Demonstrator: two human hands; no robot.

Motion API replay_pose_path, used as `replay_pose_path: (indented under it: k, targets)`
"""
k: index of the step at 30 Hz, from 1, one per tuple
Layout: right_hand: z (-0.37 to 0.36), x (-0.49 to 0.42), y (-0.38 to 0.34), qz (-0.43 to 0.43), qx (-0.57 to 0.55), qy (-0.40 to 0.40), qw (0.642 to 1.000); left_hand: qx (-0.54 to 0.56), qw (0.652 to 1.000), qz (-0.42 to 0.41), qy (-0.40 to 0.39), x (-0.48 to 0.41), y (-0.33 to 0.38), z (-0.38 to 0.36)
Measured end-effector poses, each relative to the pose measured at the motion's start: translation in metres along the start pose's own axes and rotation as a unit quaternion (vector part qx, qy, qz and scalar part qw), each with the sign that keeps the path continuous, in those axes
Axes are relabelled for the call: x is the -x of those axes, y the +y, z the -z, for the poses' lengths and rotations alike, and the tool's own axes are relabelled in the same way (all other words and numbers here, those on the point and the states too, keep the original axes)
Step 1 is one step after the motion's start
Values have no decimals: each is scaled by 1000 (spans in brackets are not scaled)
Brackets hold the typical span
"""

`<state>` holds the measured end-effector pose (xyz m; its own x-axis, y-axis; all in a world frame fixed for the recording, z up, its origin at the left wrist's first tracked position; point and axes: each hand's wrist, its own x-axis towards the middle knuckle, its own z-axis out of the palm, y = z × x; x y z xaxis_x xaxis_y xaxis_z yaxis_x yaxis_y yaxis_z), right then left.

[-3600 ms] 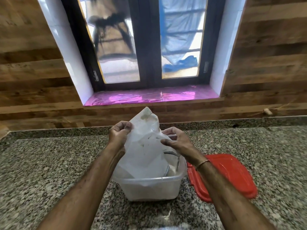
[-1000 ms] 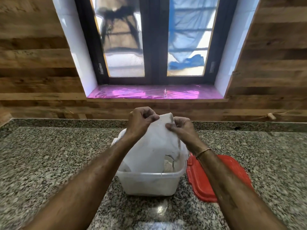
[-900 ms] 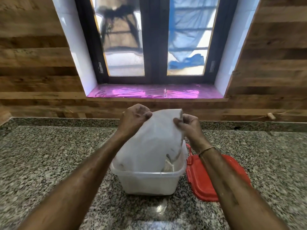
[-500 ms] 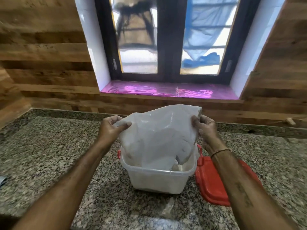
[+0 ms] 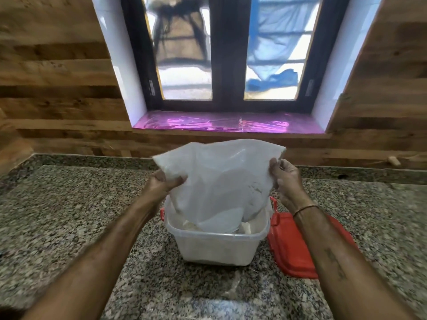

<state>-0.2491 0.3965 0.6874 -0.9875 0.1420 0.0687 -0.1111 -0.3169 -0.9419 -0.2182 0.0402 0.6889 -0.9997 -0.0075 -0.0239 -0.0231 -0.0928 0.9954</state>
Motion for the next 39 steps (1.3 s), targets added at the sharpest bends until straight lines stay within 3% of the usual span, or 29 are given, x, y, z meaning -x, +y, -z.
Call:
replay_pose_path:
  k: [3, 5, 9, 11, 14, 17, 19, 21, 26, 29, 34, 37, 39]
  targets:
    - [13, 13, 6, -44, 50, -122, 990, 34, 995, -44, 78, -2, -1, -9]
    - [19, 19, 14, -63, 103, -149, 981, 31, 992, -58, 104, -3, 0, -13]
    - [14, 16, 14, 11, 190, -25, 981, -2, 982, -63, 180, -2, 3, -24]
    - [9, 8, 3, 55, 256, 34, 964, -34, 973, -76, 216, -2, 5, -28]
    - [4, 1, -8, 65, 313, 67, 945, -46, 984, -53, 162, 2, 2, -23]
    - [3, 2, -7, 32, 230, 33, 972, -120, 991, 11, 57, 9, -14, -13]
    - [5, 6, -4, -22, 181, -66, 981, -131, 986, 2, 99, 11, -18, -8]
    - [12, 11, 5, -51, 247, -117, 961, -102, 984, -28, 147, 10, -13, -4]
    - [5, 7, 14, 46, 483, 40, 874, -121, 969, -100, 191, 5, 8, -8]
    - [-9, 1, 8, 31, 419, 53, 906, -163, 959, -113, 202, 10, 8, -7]
    - [-17, 9, -2, -56, 253, 0, 966, -145, 985, -22, 88, 15, -5, -5]
    - [-13, 14, -6, -82, 277, -107, 951, -105, 986, -16, 127, 13, 0, -2]
    - [-10, 16, -8, -62, 354, -110, 927, -83, 985, -37, 147, 10, 8, -1]
